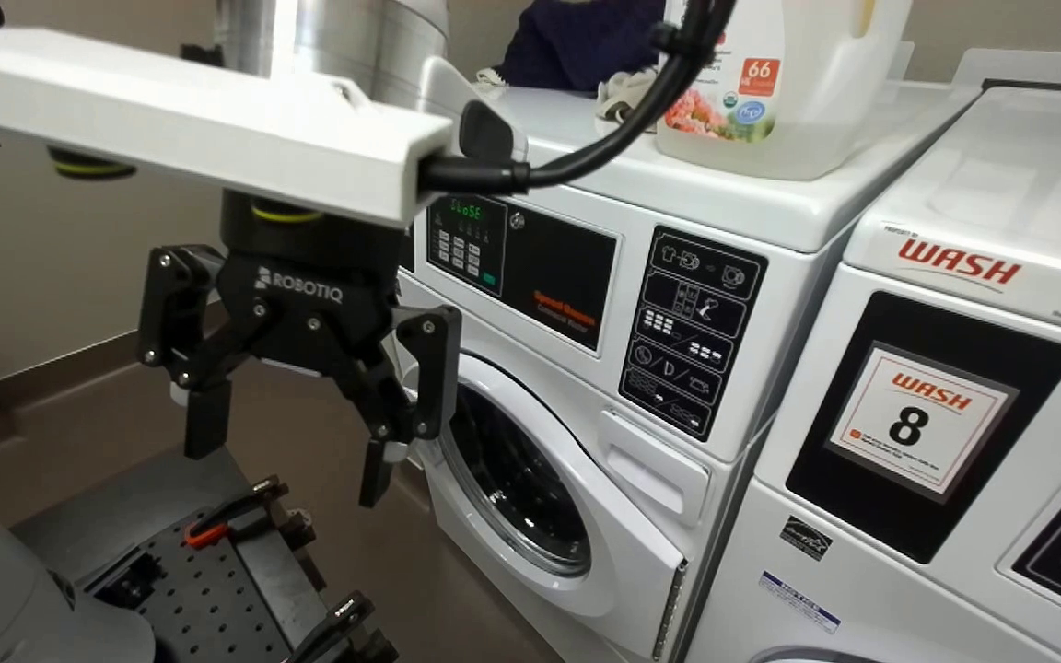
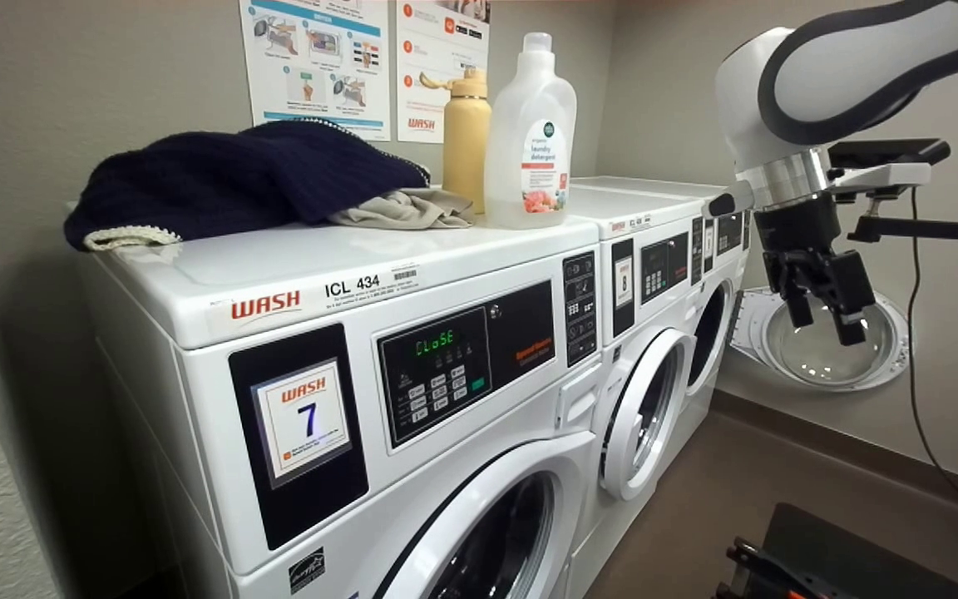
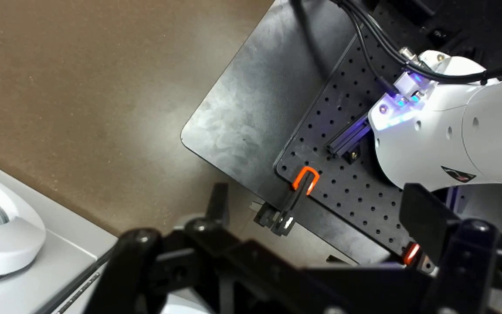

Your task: Open the drawer of the left washing machine

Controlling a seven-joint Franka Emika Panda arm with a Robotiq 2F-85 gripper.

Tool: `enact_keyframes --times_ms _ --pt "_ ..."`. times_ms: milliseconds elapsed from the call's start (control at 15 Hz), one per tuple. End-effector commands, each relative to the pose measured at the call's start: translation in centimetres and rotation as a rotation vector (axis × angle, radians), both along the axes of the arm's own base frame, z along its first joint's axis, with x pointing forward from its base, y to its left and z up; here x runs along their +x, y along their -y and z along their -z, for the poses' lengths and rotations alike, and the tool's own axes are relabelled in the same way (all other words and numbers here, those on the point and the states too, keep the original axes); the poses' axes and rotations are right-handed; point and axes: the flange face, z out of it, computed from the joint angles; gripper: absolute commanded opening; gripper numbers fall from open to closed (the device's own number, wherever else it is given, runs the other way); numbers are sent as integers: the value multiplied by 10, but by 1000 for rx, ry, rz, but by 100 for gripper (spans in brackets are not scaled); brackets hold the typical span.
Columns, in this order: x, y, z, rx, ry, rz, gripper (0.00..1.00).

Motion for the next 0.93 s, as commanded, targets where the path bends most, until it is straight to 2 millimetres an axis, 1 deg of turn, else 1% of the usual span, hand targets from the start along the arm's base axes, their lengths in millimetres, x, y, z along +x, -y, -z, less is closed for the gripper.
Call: enact_keyframes --times_ms 0,67,133,267,333,600,867 --pt "1 -1 0 -1 -4 -2 100" --pt "1 0 0 -1 -5 -1 100" --pt "4 5 4 -15 -9 -10 100" --pt "12 16 12 -75 -24 -84 100" --pt "20 20 18 -113 -32 -141 100" --pt "53 27 54 -202 -36 -368 100" --pt "85 23 89 -253 -13 -596 100"
